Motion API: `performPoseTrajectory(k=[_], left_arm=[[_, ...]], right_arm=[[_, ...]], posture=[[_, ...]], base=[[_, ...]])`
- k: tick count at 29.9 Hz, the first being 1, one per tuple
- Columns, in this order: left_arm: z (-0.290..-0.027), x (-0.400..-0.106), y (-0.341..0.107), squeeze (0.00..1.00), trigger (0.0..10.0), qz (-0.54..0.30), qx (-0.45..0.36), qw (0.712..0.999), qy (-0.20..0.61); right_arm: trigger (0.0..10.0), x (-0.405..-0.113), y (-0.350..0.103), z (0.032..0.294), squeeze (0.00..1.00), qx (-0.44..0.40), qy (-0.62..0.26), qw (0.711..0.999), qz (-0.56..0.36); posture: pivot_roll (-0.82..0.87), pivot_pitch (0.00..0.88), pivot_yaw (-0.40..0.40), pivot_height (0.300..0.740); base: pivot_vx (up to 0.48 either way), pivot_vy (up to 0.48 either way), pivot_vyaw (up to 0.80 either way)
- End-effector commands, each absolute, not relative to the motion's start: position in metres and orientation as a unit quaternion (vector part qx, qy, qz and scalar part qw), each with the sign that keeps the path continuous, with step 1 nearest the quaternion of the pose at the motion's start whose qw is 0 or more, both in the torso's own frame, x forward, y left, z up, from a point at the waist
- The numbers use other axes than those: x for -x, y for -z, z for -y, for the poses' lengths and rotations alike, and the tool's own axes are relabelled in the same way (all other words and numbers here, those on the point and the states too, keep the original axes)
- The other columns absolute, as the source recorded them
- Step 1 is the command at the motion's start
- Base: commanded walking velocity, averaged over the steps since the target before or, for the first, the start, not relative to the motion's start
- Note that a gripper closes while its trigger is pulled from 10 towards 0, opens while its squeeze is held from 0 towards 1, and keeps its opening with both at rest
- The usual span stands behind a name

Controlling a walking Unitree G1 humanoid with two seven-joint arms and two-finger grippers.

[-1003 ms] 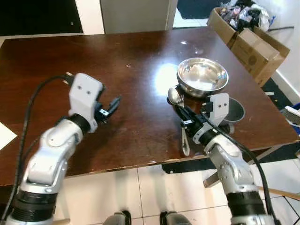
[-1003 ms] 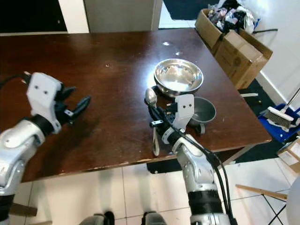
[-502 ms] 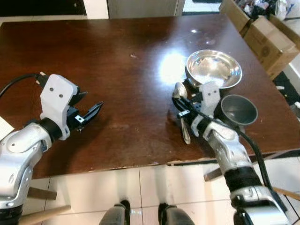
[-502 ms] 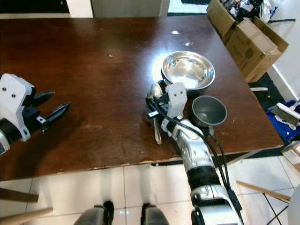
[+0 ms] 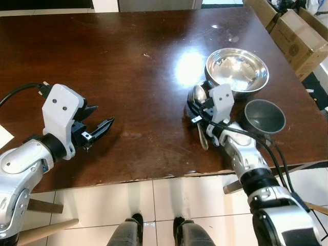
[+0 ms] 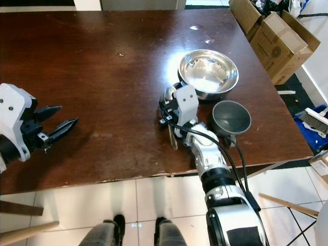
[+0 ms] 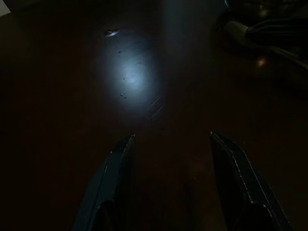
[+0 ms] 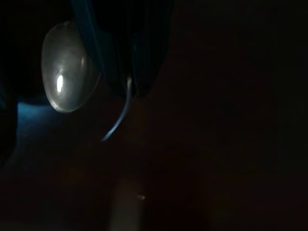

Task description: Setting the table

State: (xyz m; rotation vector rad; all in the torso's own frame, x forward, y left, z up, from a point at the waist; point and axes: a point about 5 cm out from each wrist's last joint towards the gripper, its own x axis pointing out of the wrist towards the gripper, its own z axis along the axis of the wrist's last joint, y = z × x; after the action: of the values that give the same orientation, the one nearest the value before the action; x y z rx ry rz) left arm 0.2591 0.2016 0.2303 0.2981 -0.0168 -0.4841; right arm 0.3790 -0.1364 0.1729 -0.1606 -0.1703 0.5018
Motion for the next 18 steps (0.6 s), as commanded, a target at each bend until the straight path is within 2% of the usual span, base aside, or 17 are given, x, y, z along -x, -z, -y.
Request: performPoseTrajectory(k=[1,9,11,12,14,15,18], left_arm=[[-0.198,-0.255,-0.226,0.00,10.0,-0.001,-0.143,0.958,0.248],[-0.197,-0.253,-0.224,0.00,10.0,-0.005,-0.139,0.958,0.251],[-0.196,-0.253,-0.224,0.00,10.0,-0.006,-0.138,0.958,0.251],[-0.195,-0.254,-0.224,0.00,10.0,-0.005,-0.137,0.958,0.251],[-0.195,-0.254,-0.224,0.00,10.0,-0.005,-0.136,0.958,0.251],[-0.193,-0.254,-0.223,0.00,10.0,-0.004,-0.133,0.958,0.253],[-0.189,-0.255,-0.220,0.00,10.0,-0.002,-0.128,0.959,0.252]], right_arm=[[10.0,-0.378,-0.165,0.140,0.00,0.085,-0.243,0.963,0.073],[10.0,-0.383,-0.165,0.138,0.00,0.101,-0.230,0.965,0.071],[10.0,-0.384,-0.165,0.138,0.04,0.093,-0.225,0.967,0.070],[10.0,-0.385,-0.166,0.139,0.17,0.094,-0.221,0.968,0.074],[10.0,-0.385,-0.167,0.139,0.17,0.093,-0.220,0.968,0.076],[10.0,-0.386,-0.173,0.139,0.00,0.094,-0.219,0.967,0.092],[10.0,-0.386,-0.188,0.140,0.00,0.086,-0.216,0.964,0.132]], posture=[[0.08,0.222,0.054,0.740],[0.09,0.211,0.055,0.740],[0.09,0.207,0.056,0.740],[0.09,0.204,0.055,0.740],[0.08,0.204,0.054,0.740],[0.08,0.198,0.053,0.740],[0.07,0.192,0.048,0.740]], base=[[0.000,0.000,0.00],[0.000,0.000,0.00],[0.000,0.000,0.00],[0.000,0.000,0.00],[0.000,0.000,0.00],[0.000,0.000,0.00],[0.000,0.000,0.00]])
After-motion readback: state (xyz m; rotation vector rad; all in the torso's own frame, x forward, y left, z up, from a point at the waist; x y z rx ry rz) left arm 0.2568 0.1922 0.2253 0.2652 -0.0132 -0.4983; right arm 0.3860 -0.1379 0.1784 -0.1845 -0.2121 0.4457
